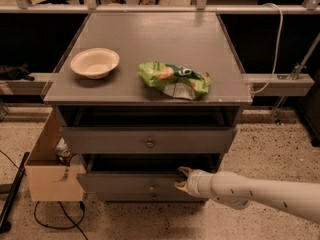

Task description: Open middle drawer

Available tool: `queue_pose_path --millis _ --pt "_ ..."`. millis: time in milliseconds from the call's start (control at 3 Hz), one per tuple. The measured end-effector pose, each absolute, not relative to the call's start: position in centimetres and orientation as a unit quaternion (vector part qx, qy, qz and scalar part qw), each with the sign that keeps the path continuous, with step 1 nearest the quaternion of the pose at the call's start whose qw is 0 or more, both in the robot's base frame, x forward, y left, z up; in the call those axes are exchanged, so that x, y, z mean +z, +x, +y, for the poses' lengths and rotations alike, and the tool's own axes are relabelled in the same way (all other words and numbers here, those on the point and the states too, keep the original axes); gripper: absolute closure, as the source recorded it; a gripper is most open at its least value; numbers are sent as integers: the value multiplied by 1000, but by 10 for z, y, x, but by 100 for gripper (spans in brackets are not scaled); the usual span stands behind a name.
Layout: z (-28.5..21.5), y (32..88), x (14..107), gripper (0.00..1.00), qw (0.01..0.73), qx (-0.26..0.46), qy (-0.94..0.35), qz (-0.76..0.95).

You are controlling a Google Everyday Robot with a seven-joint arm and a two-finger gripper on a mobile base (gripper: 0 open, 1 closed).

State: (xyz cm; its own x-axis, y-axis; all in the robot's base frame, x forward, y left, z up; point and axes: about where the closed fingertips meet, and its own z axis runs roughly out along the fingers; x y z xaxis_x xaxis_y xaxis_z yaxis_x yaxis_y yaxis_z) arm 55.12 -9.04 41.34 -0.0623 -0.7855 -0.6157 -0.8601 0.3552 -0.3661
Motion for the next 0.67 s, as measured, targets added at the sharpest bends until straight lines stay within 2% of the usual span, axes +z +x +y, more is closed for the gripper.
queue_pose_path --millis 333,667 --pt "-90 551 414 97 386 48 -566 727" --pt "-90 551 414 74 386 48 -566 727"
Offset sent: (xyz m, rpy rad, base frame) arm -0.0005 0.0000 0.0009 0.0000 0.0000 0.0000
